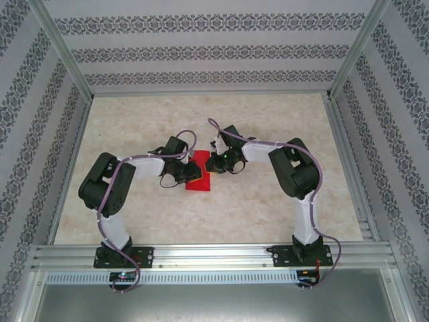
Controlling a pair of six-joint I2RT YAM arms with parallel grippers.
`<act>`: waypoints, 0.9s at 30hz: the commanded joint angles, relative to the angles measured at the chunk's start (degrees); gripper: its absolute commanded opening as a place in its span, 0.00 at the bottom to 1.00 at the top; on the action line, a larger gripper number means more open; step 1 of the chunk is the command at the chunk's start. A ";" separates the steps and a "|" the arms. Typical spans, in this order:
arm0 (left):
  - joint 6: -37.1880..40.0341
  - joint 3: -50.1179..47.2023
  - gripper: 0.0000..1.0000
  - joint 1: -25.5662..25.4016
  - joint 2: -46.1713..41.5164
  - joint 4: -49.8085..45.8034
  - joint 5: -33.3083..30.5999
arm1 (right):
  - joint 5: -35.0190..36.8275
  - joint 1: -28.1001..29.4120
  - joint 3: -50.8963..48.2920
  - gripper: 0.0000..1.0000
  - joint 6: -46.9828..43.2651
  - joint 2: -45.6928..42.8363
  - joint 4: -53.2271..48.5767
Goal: Fold a paper plane with a square sheet of paper (pick it up from the middle)
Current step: Fold the triangle a second time at the center of the table.
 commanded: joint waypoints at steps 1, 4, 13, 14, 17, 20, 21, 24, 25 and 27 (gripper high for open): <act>1.44 0.82 0.17 -0.48 1.35 -2.01 -1.02 | 1.78 0.22 0.79 0.14 -1.03 -1.17 -1.77; 1.72 0.97 0.17 -0.58 1.39 -2.30 -1.25 | 3.12 0.12 0.28 0.18 -1.03 -2.92 -2.17; 3.67 1.70 0.15 -0.83 1.63 -3.62 -1.35 | 3.70 0.24 -0.43 0.18 -1.45 -3.62 -2.93; 3.76 1.81 0.15 -0.85 1.74 -3.93 -1.50 | 3.93 0.30 -0.57 0.18 -1.41 -3.91 -3.04; 3.76 1.95 0.15 -0.92 1.87 -4.35 -1.86 | 4.82 0.48 -1.33 0.16 -1.36 -5.31 -2.74; 3.67 1.99 0.15 -0.92 1.95 -4.45 -2.13 | 5.94 0.49 -2.34 0.15 -0.96 -7.16 -2.36; 3.62 2.09 0.14 -0.94 1.90 -4.43 -2.13 | 5.80 0.50 -2.61 0.15 -0.90 -7.54 -2.23; 3.62 2.13 0.14 -1.02 2.24 -4.62 -2.17 | 4.22 0.71 -3.16 0.12 -0.55 -8.19 -1.68; 3.54 2.20 0.14 -1.02 2.30 -4.70 -2.31 | 3.45 0.95 -3.25 0.12 -0.44 -8.20 -1.59; 3.49 2.21 0.14 -1.14 2.25 -4.74 -2.34 | 2.75 1.84 -3.15 0.10 -0.33 -7.77 -1.79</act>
